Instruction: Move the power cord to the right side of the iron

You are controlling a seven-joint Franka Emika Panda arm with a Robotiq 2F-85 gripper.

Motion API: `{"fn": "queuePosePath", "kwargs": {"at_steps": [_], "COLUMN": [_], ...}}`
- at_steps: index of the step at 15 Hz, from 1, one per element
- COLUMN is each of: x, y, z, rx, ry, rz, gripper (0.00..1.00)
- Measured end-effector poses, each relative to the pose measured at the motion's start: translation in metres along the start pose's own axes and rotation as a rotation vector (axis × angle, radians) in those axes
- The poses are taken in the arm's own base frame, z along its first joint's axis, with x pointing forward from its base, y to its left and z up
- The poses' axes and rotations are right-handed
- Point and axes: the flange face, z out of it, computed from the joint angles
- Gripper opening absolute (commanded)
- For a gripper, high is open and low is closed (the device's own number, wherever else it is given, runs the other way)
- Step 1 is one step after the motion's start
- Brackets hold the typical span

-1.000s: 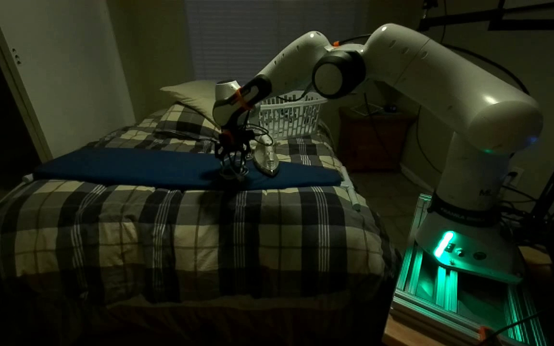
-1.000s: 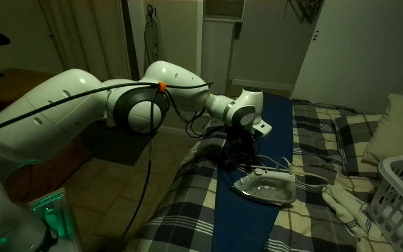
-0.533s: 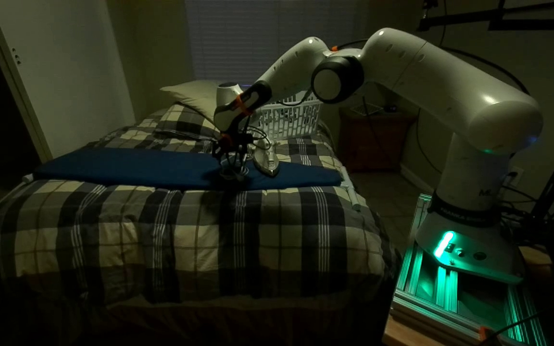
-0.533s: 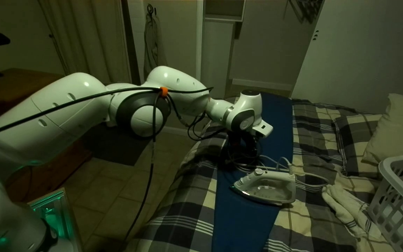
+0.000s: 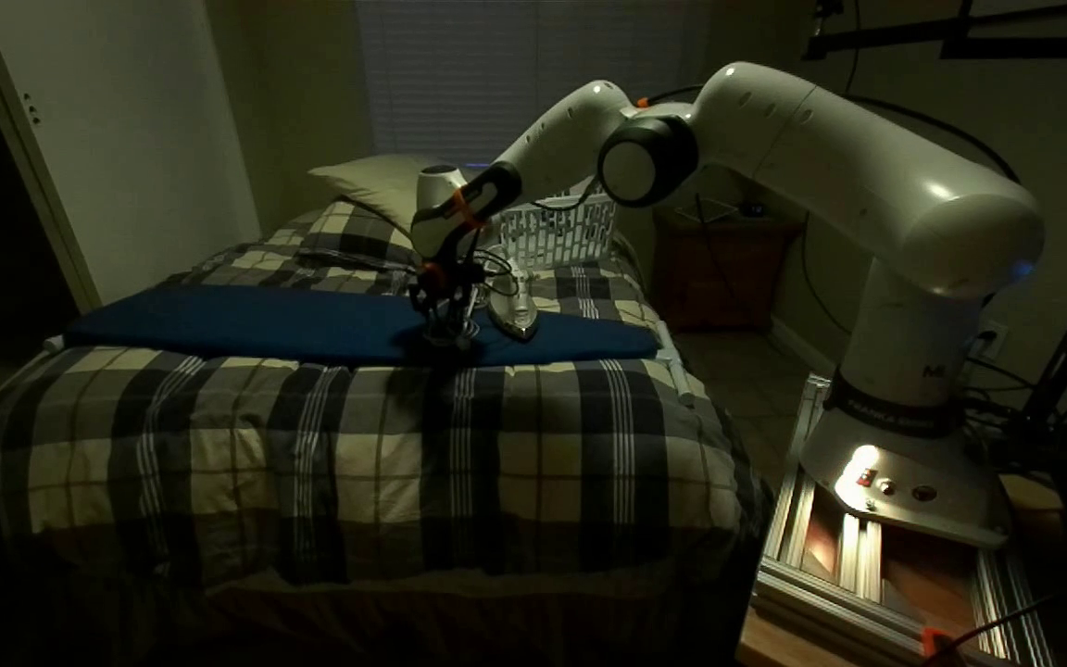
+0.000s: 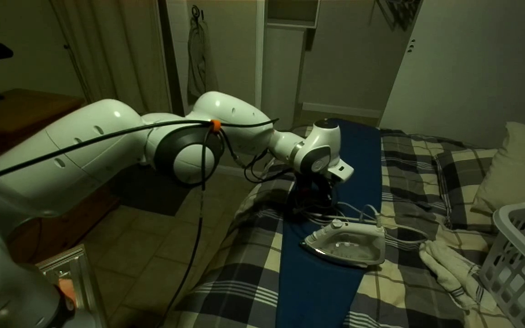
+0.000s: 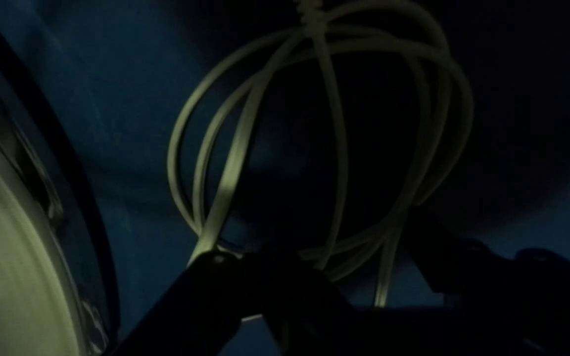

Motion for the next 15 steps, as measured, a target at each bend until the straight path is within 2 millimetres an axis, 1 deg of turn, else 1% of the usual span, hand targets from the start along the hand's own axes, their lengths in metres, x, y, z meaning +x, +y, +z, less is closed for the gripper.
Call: {"fn": "queuePosePath", "kwargs": {"at_steps": [1,2,3,4,5,6,7,8,9,11,15], "x": [0.0,0.0,0.0,0.0,0.001,0.001,0.002,0.003,0.004,0.005,0.007], "y": [0.0,0.001,0.001,0.002,0.003,0.004,0.004,0.003,0.002,0.001,0.003], "z": [0.002,0.004,0.006,0.008,0.011,0.013,0.013,0.013,0.012,0.009,0.007], "rx": [0.005,0.01,0.015,0.018,0.019,0.021,0.025,0.033,0.039,0.041,0.026], "ry": [-0.004,-0.009,-0.013,-0.015,-0.018,-0.019,-0.02,-0.019,-0.018,-0.018,-0.03], "rz": [0.007,0.014,0.02,0.025,0.029,0.033,0.037,0.041,0.046,0.059,0.102], "gripper": [0.84,0.78,0.47,0.52,0.51,0.45,0.36,0.3,0.22,0.09,0.02]}}
